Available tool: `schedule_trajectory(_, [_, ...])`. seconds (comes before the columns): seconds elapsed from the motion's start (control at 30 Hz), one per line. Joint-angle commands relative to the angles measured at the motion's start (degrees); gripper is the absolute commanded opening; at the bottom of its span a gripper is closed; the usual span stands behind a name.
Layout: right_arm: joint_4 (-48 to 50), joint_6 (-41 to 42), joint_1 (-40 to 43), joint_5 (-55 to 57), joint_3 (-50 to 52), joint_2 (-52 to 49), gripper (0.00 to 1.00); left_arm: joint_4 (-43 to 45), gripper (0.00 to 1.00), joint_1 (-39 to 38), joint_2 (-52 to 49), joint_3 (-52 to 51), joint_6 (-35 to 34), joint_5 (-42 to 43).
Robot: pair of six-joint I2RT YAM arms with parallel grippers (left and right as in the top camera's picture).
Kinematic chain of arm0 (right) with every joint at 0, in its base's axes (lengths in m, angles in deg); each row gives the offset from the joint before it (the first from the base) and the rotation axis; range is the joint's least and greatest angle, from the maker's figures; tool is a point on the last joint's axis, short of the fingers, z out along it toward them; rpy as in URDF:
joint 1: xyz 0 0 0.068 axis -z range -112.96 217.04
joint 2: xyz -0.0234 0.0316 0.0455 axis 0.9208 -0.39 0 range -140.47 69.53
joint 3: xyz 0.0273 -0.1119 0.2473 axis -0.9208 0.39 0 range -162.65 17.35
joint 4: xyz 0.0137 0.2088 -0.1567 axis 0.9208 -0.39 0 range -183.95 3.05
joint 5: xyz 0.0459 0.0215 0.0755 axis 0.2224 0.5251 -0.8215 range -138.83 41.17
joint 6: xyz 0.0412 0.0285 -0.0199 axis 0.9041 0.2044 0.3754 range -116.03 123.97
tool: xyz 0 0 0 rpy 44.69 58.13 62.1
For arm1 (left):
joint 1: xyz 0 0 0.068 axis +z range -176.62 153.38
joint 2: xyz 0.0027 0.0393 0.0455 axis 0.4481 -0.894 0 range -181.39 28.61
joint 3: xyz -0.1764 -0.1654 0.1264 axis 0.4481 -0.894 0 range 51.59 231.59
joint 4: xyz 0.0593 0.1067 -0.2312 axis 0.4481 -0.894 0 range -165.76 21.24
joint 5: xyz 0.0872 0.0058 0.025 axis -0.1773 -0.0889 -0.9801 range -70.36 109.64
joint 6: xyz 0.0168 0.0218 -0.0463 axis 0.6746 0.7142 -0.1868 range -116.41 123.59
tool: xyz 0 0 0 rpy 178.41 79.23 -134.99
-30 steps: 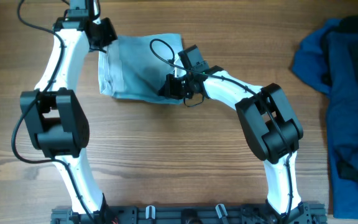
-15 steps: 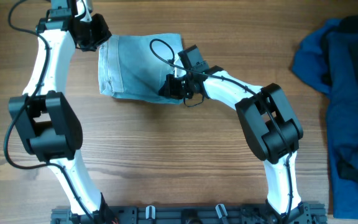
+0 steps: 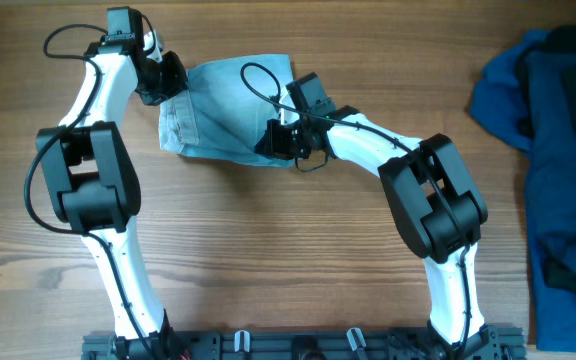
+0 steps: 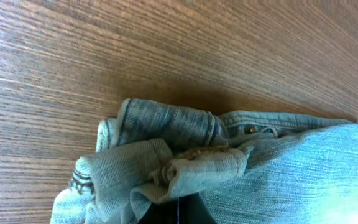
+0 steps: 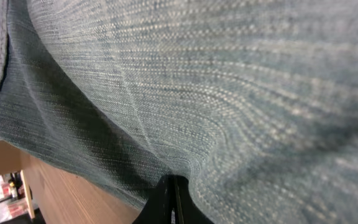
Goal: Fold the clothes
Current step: 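Tuck and square the bundle edges with both grippers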
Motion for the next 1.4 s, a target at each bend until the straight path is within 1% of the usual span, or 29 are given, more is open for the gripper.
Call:
schedule_trajectory(0.0, [-1.6, 0.9, -1.5, 1.3, 0.9, -4.0, 0.04, 1.2, 0.04, 2.6, 1.4, 3.3, -0.2, 1.6])
schedule_trajectory(0.07, [-1.6, 0.9, -1.5, 1.5, 0.9, -4.0, 0.04, 0.5, 0.04, 3.0, 4.9, 4.7, -2.8, 2.4])
schedule_trajectory(0.1, [-1.6, 0.9, -1.5, 1.5, 0.9, -4.0, 0.04, -0.5, 0.04, 3.2, 7.3, 4.8, -3.0, 2.2])
schedule_trajectory(0.2, [-1.6, 0.9, -1.5, 1.5, 0.9, -4.0, 0.04, -7.5, 0.04, 3.7, 11.5, 4.8, -3.0, 1.8])
schedule_trajectory(0.23, [-1.6, 0.9, -1.5, 1.5, 0.9, -4.0, 0.04, -12.9, 0.04, 3.4, 11.7, 4.7, -2.9, 1.8])
schedule_trajectory(0.3, [-1.4, 1.0, -1.5, 1.5, 0.9, -4.0, 0.04, -19.5, 0.04, 2.8, 11.0, 4.0, -2.2, 1.8])
schedule_trajectory(0.37, [-1.4, 1.0, -1.5, 1.5, 0.9, -4.0, 0.04, -25.5, 0.04, 2.1, 10.4, 1.2, 4.7, 7.2])
schedule_trajectory(0.43, [-1.4, 1.0, -1.5, 1.5, 0.9, -4.0, 0.04, -27.0, 0.04, 2.0, 10.4, -1.5, 7.5, 9.3])
schedule_trajectory(0.57, [-1.4, 0.9, -1.5, 1.5, 0.9, -4.0, 0.04, -24.5, 0.04, 2.5, 10.4, -8.8, 7.9, 8.2])
schedule_trajectory(0.6, [-1.4, 0.8, -1.5, 1.5, 0.9, -4.0, 0.04, -22.8, 0.04, 2.7, 10.4, -11.2, 7.0, 6.7])
schedule_trajectory(0.67, [-1.4, 0.8, -1.5, 1.5, 0.9, -4.0, 0.04, -18.0, 0.04, 3.3, 10.4, -16.0, 0.9, -1.1])
schedule_trajectory(0.7, [-1.4, 0.8, -1.5, 1.5, 0.9, -4.0, 0.04, -16.0, 0.04, 3.7, 10.4, -17.6, -1.0, -3.7])
schedule_trajectory(0.73, [-1.4, 0.9, -1.5, 1.5, 0.9, -4.0, 0.04, -13.7, 0.04, 4.1, 10.4, -19.1, -2.0, -5.6])
schedule_trajectory(0.8, [-1.4, 1.0, -1.3, 0.8, 0.5, -3.4, 0.04, -8.1, 0.04, 5.2, 10.3, -23.0, -2.2, -6.0])
schedule_trajectory(0.87, [-1.5, 0.0, -0.1, -2.2, -1.0, -0.5, 0.04, -7.1, 0.04, 5.4, 10.4, -23.8, -2.5, -6.0])
schedule_trajectory(0.93, [-2.1, -0.8, 1.2, -2.8, -2.3, 4.1, 0.04, -6.9, 0.04, 5.4, 10.4, -23.8, -2.5, -6.0])
schedule_trajectory(1.0, [-2.8, -4.5, 2.9, -2.6, -2.8, 11.0, 0.05, -6.5, 0.04, 5.4, 10.4, -23.8, -2.5, -6.0])
schedule_trajectory(1.03, [-3.5, -5.5, 3.6, -1.5, -2.8, 13.3, 0.06, -6.4, 0.04, 5.4, 10.4, -23.8, -2.5, -6.0])
schedule_trajectory(1.1, [-8.0, -6.9, 5.3, 6.4, -2.8, 18.6, 0.06, -6.0, 0.04, 5.4, 10.4, -23.8, -2.5, -6.0])
schedule_trajectory(1.17, [-12.6, -7.5, 6.2, 13.0, -2.8, 20.0, 0.04, -5.1, 0.04, 5.4, 10.4, -23.8, -2.6, -6.0])
schedule_trajectory(1.27, [-16.0, -8.2, 6.0, 13.1, -1.7, 18.9, 0.04, -4.6, 0.04, 5.4, 10.4, -23.8, -2.8, -6.0])
schedule_trajectory(1.37, [-15.5, -9.1, 5.5, 13.2, 0.0, 16.3, 0.04, -4.5, 0.04, 5.4, 10.4, -23.7, -2.9, -5.9])
